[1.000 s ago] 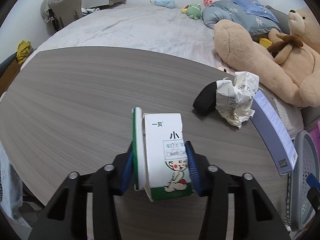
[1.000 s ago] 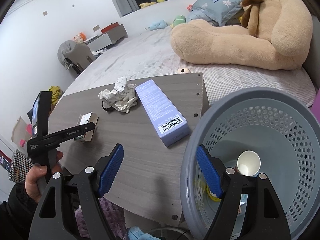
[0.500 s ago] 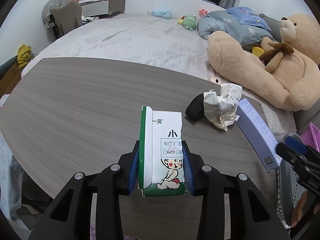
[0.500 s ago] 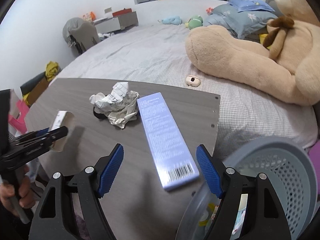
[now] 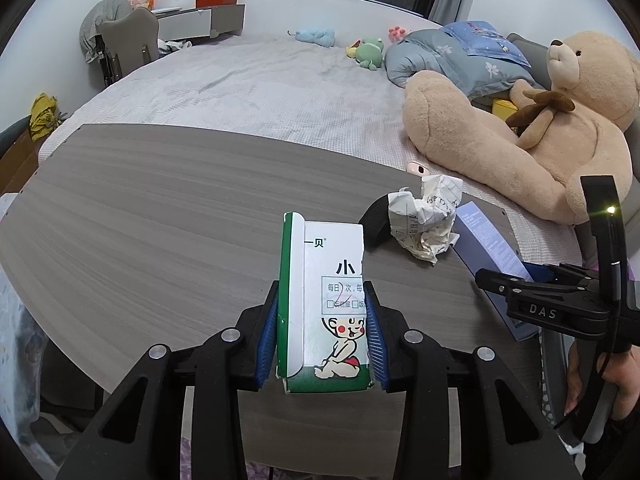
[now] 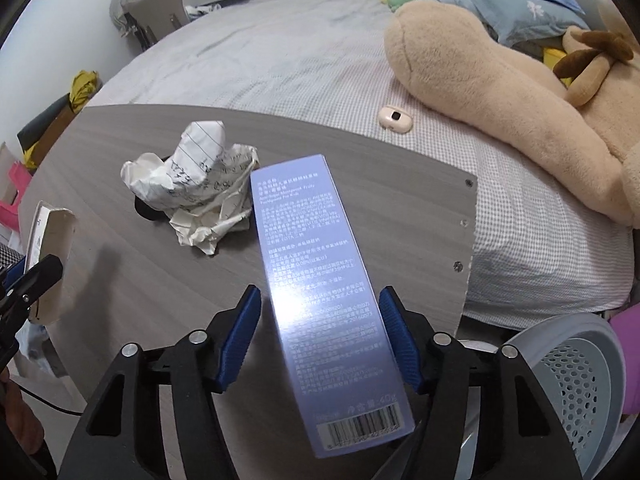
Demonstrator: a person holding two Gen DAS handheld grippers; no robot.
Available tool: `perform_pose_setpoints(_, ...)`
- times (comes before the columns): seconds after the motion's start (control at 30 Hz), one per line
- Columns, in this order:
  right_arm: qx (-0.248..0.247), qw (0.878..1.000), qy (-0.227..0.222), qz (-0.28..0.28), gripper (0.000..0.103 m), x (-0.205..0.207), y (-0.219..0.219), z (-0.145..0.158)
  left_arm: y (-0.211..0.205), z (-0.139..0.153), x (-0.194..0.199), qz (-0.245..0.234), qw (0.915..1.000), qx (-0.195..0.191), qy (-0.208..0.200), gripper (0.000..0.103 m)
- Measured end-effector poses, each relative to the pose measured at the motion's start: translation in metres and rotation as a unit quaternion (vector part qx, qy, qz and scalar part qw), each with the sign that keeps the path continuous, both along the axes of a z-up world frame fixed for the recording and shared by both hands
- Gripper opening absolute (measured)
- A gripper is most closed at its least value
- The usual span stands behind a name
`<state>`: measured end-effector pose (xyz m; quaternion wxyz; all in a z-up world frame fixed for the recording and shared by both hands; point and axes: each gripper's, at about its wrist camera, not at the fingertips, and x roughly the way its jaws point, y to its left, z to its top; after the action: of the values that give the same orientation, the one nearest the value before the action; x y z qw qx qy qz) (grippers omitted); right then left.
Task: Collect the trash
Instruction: 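Grasp the milk carton with the left tool while the right tool grasps the lavender box, then carry the milk carton and lavender box over the grey basket with both tools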
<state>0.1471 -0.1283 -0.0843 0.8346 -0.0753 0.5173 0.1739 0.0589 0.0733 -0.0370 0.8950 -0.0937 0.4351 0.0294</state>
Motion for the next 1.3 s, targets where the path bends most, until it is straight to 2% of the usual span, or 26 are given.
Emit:
perform_pose_setpoints(0.1, 0.004, 1.0, 0.0, 0.005, 0.045, -0.002, 0.0, -0.003, 0.0, 0.0, -0.002, 0.0, 1.0, 0.0, 0.0, 0.038)
perform_pose_setpoints(0.43, 0.029, 0.999, -0.018, -0.019, 0.042, -0.011, -0.006, 0.007, 0.004, 0.001, -0.006, 0.002, 0.9999, -0.01, -0.003, 0.038)
perform_pose_setpoints(0.7, 0.062, 0.996, -0.042, -0.051, 0.042, -0.021, -0.017, 0.028, 0.009, 0.01, -0.015, 0.005, 0.9997, -0.014, -0.018, 0.038)
perform_pose_setpoints(1.03, 0.099, 0.989, -0.095, -0.051, 0.042, -0.061, -0.024, 0.069, -0.006, 0.03, -0.03, -0.009, 0.9991, -0.01, -0.04, 0.038)
perform_pose_setpoints(1.3, 0.124, 0.983, -0.117, -0.061, 0.042, -0.107, -0.049, 0.089, -0.039, 0.049, -0.041, -0.047, 0.9971, -0.009, -0.059, 0.038)
